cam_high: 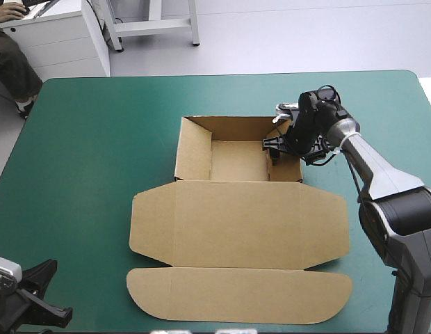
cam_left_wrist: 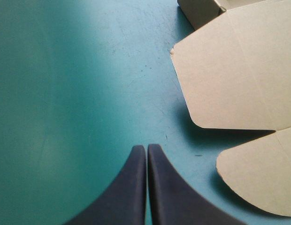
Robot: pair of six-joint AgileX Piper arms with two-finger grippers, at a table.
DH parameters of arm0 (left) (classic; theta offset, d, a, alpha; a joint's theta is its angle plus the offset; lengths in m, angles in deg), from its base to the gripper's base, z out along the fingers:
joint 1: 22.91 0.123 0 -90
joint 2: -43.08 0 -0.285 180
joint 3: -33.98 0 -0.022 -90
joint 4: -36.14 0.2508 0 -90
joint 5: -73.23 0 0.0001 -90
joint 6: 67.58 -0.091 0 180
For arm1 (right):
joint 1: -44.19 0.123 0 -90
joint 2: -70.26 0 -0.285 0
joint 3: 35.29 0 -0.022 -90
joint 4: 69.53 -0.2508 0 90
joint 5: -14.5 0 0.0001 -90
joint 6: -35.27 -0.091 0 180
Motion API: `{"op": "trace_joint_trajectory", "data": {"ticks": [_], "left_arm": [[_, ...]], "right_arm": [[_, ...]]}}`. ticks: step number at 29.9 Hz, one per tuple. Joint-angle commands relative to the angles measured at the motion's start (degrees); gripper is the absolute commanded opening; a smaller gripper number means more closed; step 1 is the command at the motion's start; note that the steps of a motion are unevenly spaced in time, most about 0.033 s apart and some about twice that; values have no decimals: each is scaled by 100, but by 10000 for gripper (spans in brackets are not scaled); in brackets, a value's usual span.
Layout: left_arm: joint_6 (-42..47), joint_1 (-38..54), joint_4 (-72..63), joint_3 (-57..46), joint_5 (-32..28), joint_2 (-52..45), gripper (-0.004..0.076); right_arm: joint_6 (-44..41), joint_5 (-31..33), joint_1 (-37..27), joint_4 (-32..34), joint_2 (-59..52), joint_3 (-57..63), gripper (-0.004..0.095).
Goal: Fold the box
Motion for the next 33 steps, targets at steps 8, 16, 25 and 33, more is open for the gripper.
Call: {"op": "trace_joint_trajectory", "data": {"ticks": [8,16,25,33], "left_arm": [[30,-18,-28,-92,-533,94,-10],[30,-18,-28,-92,-488,94,-10],[30,-18,54,-162,-317,94,-10],[25,-18,95,-196,-310,94,-10]], "right_arm": [[-4,-177,-6,-153,-250,-136,619],[-4,-146,-6,-153,-250,-136,71],[8,-63,-6,-130,-261,-184,-15],[60,473,-153,1070,-632,-1439,-15]]}}
